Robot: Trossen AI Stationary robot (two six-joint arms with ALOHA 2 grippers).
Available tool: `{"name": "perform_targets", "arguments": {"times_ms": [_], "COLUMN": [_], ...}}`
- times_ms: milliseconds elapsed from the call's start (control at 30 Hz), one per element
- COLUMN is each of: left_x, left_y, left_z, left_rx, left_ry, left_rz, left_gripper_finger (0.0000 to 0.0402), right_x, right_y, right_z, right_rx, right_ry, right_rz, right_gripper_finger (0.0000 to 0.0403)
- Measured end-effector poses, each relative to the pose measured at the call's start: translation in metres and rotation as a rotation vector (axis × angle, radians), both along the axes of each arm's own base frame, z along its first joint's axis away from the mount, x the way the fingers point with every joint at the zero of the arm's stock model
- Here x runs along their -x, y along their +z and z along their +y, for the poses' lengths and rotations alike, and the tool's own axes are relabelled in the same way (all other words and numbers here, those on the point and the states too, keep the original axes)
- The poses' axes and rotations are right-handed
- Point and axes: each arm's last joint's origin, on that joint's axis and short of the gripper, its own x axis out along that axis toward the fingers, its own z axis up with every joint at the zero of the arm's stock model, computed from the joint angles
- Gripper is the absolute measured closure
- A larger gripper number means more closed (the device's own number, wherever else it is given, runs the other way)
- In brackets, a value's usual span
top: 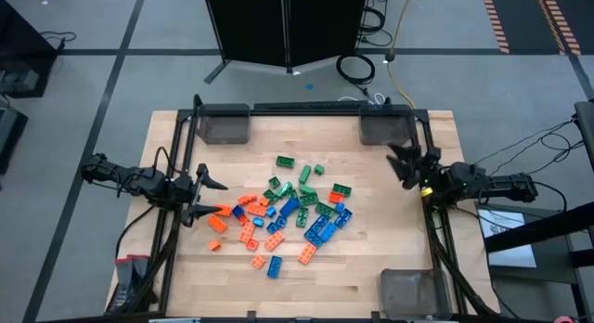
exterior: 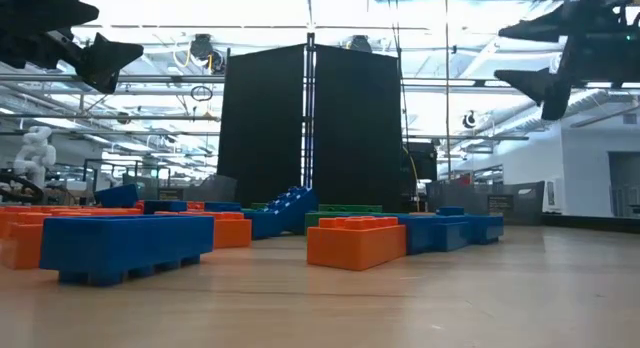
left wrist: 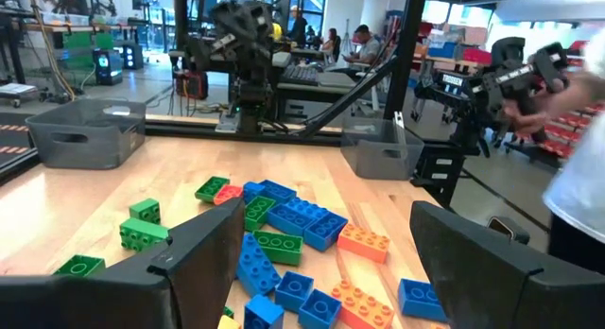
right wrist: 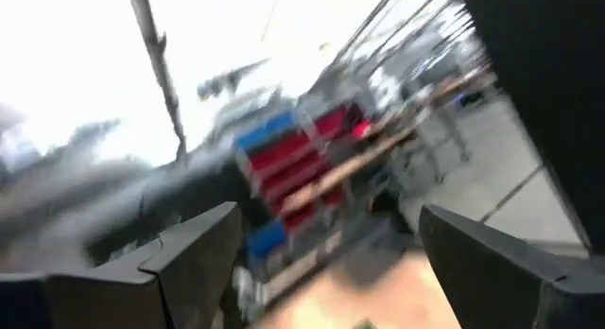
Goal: Sort blocks
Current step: Put the green game piece into the top right black bin
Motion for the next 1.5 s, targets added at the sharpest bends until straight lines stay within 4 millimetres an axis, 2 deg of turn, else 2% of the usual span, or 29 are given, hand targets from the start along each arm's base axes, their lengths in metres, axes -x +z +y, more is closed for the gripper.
{"name": "perform_targets", "arguments": {"times_ms": [133,233,400,533,633,733,833,933,1000,1067,1200,1267,1333,1400,1500], "left_x": [0.0,0.0,0.0,0.001,0.003,0.005,0.007,0.008,0.008,0.008,0.009,0.009,0.009,0.009,0.01], "left_y": [0.001,0.004,0.011,0.022,0.03,0.036,0.04,0.042,0.043,0.043,0.042,0.042,0.042,0.042,0.041], "left_z": [0.0,0.0,0.0,0.004,0.006,0.008,0.008,0.011,0.012,0.013,0.014,0.015,0.015,0.016,0.018], "left_rx": [0.003,0.023,0.196,0.272,0.314,0.379,0.445,0.468,0.486,0.491,0.503,0.507,0.51,0.519,0.53], "left_ry": [0.006,0.007,-0.002,0.084,0.131,0.145,0.142,0.201,0.239,0.264,0.331,0.35,0.363,0.402,0.472], "left_rz": [-0.008,-0.038,-0.079,-0.192,-0.277,-0.339,-0.372,-0.406,-0.418,-0.417,-0.415,-0.416,-0.417,-0.42,-0.424], "left_gripper_finger": [0.0098,0.0098,0.0098,0.0098,0.0098,0.0098,0.0098,0.0098,0.0098,0.0098,0.0098,0.0098,0.0098,0.0098,0.0098], "right_x": [0.006,0.006,0.005,0.012,0.021,0.028,0.023,0.0,-0.026,-0.051,-0.1,-0.121,-0.142,-0.163,-0.196], "right_y": [0.009,0.009,0.01,0.024,0.054,0.101,0.155,0.203,0.219,0.224,0.212,0.203,0.194,0.182,0.157], "right_z": [-0.003,-0.003,-0.001,0.001,0.002,0.003,0.005,0.007,0.009,0.011,0.016,0.019,0.02,0.016,0.004], "right_rx": [-0.029,-0.082,-0.208,-0.243,-0.16,-0.017,0.172,0.315,0.33,0.278,0.039,-0.01,-0.015,0.017,0.066], "right_ry": [-0.102,-0.087,0.041,0.202,0.259,0.207,0.153,0.133,0.169,0.229,0.357,0.428,0.419,0.334,0.265], "right_rz": [-0.094,-0.137,-0.243,-0.435,-0.525,-0.503,-0.413,-0.19,0.074,0.351,0.79,0.951,1.065,1.161,1.299], "right_gripper_finger": [0.0078,0.0078,0.0078,0.0078,0.0078,0.0078,0.0078,0.0078,0.0078,0.0078,0.0078,0.0078,0.0078,0.0078,0.0078]}}
